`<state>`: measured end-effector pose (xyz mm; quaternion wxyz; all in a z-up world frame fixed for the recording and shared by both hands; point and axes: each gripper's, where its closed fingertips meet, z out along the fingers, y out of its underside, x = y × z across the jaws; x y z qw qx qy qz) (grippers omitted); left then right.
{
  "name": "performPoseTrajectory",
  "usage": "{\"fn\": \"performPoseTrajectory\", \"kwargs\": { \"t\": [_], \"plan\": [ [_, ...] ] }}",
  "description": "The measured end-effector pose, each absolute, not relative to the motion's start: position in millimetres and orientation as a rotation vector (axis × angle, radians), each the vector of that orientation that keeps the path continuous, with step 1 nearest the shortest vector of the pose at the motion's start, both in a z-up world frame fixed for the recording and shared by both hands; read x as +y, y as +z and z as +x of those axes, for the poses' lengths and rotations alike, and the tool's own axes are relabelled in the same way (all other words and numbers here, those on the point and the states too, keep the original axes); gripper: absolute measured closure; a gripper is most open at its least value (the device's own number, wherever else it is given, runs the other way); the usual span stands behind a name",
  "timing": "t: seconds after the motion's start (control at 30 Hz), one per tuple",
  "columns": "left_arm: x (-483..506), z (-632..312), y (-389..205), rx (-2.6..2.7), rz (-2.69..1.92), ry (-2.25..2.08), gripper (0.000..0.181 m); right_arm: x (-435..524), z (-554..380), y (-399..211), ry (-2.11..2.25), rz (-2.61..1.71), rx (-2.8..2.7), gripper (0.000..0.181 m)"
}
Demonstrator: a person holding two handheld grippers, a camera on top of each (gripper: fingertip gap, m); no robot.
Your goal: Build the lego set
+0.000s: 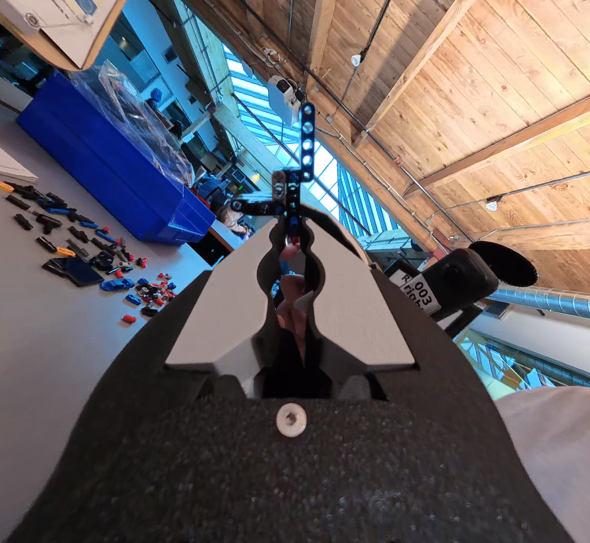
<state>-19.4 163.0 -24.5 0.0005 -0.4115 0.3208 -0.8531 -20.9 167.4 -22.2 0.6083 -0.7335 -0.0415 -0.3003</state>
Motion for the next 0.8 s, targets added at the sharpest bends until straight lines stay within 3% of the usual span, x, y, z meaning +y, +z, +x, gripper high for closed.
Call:
{"fn": "performPoseTrajectory", "kwargs": {
  "t": [0.03, 0.17, 0.3, 0.4, 0.53, 0.6, 0.7, 0.8],
  "plan": [
    [162, -21, -23, 0.987, -1.285, -2.689, 0.175, 166, -22, -21, -0.725, -1.692, -0.1, 0.151],
    [167, -33, -8, 0.966, -1.122, -2.768, 0.176, 150, -36, 11, -0.54, -1.531, -0.074, 0.158],
    [155, -45, -2, 1.059, -0.952, -2.801, 0.176, 149, -40, 9, 0.06, -1.548, 0.051, 0.148],
    [147, -47, -5, 1.103, -0.926, -2.776, 0.176, 148, -38, 7, 0.195, -1.497, 0.075, 0.169],
    [144, -47, -8, 1.167, -0.91, -2.729, 0.176, 147, -38, 4, 0.335, -1.456, 0.075, 0.177],
    [140, -45, -15, 1.29, -0.913, -2.636, 0.175, 145, -35, 1, 0.409, -1.458, 0.065, 0.179],
    [146, -53, -28, 1.536, -0.833, -2.415, 0.156, 140, -27, -4, 0.487, -1.47, 0.015, 0.179],
    [178, -56, -34, 1.713, -0.618, -2.016, 0.155, 138, -24, -9, 0.639, -1.527, -0.063, 0.179]
  ]
}}
